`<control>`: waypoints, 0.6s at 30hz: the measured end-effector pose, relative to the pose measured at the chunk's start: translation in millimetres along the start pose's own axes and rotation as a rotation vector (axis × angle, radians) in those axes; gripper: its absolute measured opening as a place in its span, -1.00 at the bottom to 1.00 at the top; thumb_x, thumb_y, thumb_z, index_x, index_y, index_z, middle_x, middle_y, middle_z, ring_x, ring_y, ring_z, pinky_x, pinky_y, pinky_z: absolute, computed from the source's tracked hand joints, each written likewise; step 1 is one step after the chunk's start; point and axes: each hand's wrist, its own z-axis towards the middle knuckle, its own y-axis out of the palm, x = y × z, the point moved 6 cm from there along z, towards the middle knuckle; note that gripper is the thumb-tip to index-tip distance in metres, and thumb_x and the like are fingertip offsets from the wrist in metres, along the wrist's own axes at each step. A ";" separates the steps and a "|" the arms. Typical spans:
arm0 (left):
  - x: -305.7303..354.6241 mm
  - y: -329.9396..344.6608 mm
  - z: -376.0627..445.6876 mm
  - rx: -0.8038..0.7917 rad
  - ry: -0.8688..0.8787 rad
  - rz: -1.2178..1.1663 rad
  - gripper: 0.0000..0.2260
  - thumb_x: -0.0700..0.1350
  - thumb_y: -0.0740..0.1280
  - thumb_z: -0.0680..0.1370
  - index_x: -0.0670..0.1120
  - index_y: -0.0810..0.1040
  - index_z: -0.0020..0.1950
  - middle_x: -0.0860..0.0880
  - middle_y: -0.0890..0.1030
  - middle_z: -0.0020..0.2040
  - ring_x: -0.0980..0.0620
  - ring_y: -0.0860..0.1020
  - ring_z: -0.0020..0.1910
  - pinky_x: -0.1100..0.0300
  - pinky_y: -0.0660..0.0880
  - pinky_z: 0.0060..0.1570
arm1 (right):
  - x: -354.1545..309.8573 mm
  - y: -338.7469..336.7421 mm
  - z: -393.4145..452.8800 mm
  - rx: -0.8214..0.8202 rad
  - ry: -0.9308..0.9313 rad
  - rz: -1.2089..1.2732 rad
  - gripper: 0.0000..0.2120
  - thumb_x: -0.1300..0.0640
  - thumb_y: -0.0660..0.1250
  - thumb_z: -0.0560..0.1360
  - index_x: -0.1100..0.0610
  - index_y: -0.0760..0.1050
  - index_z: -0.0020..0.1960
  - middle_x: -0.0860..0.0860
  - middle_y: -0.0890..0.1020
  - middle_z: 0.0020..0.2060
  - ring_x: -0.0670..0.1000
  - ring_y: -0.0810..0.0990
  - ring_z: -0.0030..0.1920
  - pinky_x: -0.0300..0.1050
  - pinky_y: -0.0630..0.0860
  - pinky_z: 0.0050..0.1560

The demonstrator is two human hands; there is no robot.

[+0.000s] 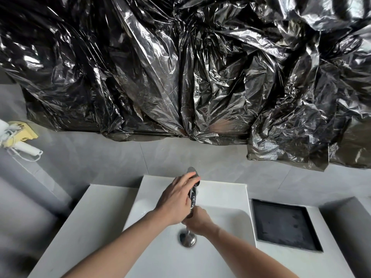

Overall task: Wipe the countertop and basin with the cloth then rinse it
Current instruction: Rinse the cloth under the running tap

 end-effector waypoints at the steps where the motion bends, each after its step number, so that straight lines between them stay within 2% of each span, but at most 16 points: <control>1: 1.5 3.5 1.0 -0.037 0.004 0.031 -0.32 -0.27 0.17 0.45 0.14 0.25 0.55 0.21 0.18 0.57 0.11 0.22 0.50 0.11 0.31 0.46 | -0.1 -0.4 -0.2 -0.004 -0.006 0.030 -0.74 0.00 0.28 0.31 0.22 0.50 -0.29 0.11 0.70 -0.31 0.18 0.70 -0.24 0.00 0.61 -0.16; 4: 1.3 11.3 -1.3 -0.102 -0.027 0.065 -0.30 -0.25 0.16 0.48 0.12 0.17 0.60 0.19 0.10 0.61 0.10 0.17 0.54 0.09 0.24 0.50 | 0.5 1.6 -2.2 -0.054 -0.024 0.112 -0.84 0.10 0.27 0.31 0.14 0.59 -0.29 0.07 0.76 -0.22 -0.01 0.67 -0.35 -0.09 0.65 -0.15; 6: 1.5 11.4 -3.5 -0.112 -0.028 0.059 -0.28 -0.25 0.16 0.48 0.11 0.13 0.62 0.19 0.06 0.62 0.09 0.14 0.56 0.11 0.20 0.51 | 2.2 1.5 -3.9 -0.062 -0.045 0.152 -0.87 0.14 0.33 0.35 0.17 0.62 -0.24 0.00 0.72 -0.29 -0.13 0.61 -0.37 -0.11 0.61 -0.15; 8: 1.6 11.1 -6.7 -0.122 -0.032 0.050 -0.26 -0.27 0.16 0.47 0.12 0.10 0.64 0.21 0.02 0.63 0.10 0.13 0.55 0.11 0.20 0.51 | 3.6 0.0 -9.7 -0.068 -0.055 0.204 -0.91 0.15 0.36 0.37 0.18 0.58 -0.24 -0.07 0.62 -0.38 -0.19 0.50 -0.46 -0.15 0.50 -0.30; 10: 2.1 12.8 -12.2 -0.135 -0.039 0.037 -0.23 -0.29 0.15 0.46 0.13 0.08 0.64 0.24 -0.01 0.63 0.10 0.15 0.54 0.12 0.22 0.50 | 4.6 -2.0 -19.2 -0.085 -0.043 0.249 -0.85 0.16 0.37 0.42 0.09 0.47 -0.31 -0.13 0.51 -0.49 -0.18 0.38 -0.55 -0.25 0.35 -0.45; 12: 3.3 15.3 -15.6 -0.157 -0.027 0.056 -0.22 -0.29 0.15 0.45 0.14 0.08 0.64 0.24 -0.02 0.64 0.09 0.15 0.54 0.12 0.23 0.49 | 9.2 -4.0 -28.0 -0.099 -0.006 0.285 -0.81 0.11 0.38 0.44 0.04 0.42 -0.30 -0.13 0.50 -0.50 -0.11 0.34 -0.56 -0.23 0.28 -0.53; 15: 8.0 12.1 -14.8 -0.179 -0.006 0.109 -0.24 -0.27 0.17 0.46 0.09 0.10 0.64 0.16 0.00 0.65 0.06 0.07 0.59 0.14 0.15 0.51 | 18.3 -9.2 -42.5 -0.131 0.038 0.290 -0.84 0.09 0.44 0.41 0.07 0.44 -0.21 -0.09 0.49 -0.45 -0.09 0.36 -0.53 -0.24 0.28 -0.54; 18: 18.0 2.4 -29.9 -0.154 0.048 0.104 -0.31 -0.25 0.14 0.44 0.08 0.25 0.58 0.14 0.13 0.61 0.08 0.05 0.60 0.15 0.09 0.54 | 24.5 -17.4 -62.1 -0.168 0.054 0.327 -0.73 0.12 0.53 0.32 0.01 0.41 -0.26 -0.05 0.39 -0.45 -0.08 0.27 -0.52 -0.26 0.22 -0.50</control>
